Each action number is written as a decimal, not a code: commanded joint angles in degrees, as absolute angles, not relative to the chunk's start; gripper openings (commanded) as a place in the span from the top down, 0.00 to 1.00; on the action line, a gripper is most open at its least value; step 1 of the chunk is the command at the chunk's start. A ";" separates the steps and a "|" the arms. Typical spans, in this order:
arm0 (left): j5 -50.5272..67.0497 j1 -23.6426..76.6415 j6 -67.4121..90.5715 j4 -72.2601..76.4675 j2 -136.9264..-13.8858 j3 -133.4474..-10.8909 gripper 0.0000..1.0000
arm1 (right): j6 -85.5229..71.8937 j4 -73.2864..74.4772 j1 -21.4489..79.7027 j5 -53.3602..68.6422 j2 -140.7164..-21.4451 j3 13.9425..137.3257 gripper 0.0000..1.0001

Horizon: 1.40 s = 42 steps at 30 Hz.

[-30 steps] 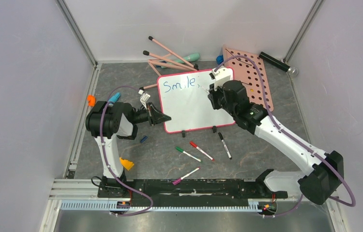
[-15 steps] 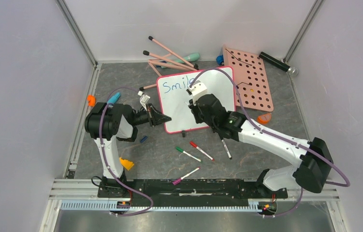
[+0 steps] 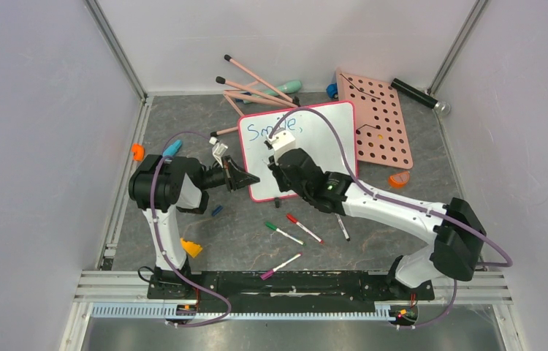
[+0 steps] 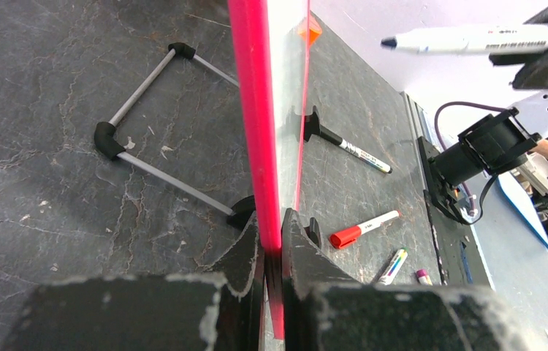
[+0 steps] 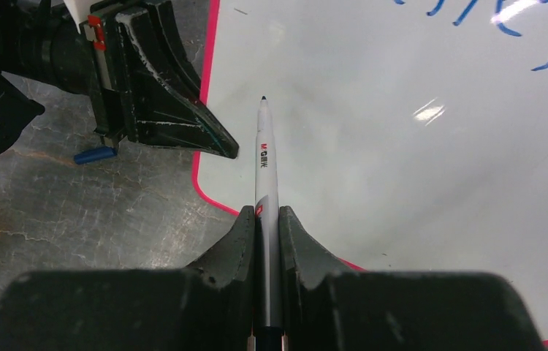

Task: Write a sentence on the whiteboard

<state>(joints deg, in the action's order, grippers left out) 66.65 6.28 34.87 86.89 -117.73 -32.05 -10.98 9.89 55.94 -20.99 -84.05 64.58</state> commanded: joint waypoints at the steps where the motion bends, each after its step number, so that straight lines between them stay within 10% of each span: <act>1: 63.39 6.09 19.73 89.21 -121.30 -32.23 0.96 | -11.51 6.92 57.54 -24.57 -86.16 68.72 1.00; 42: 64.25 5.98 20.05 89.21 -121.56 -32.66 0.97 | -8.26 10.54 60.02 -31.60 -96.85 77.29 1.00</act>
<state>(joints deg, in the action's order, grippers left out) 67.66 6.28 34.87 86.87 -118.15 -32.84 -8.97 10.90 59.79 -28.75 -96.47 74.15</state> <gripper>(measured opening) 0.092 0.132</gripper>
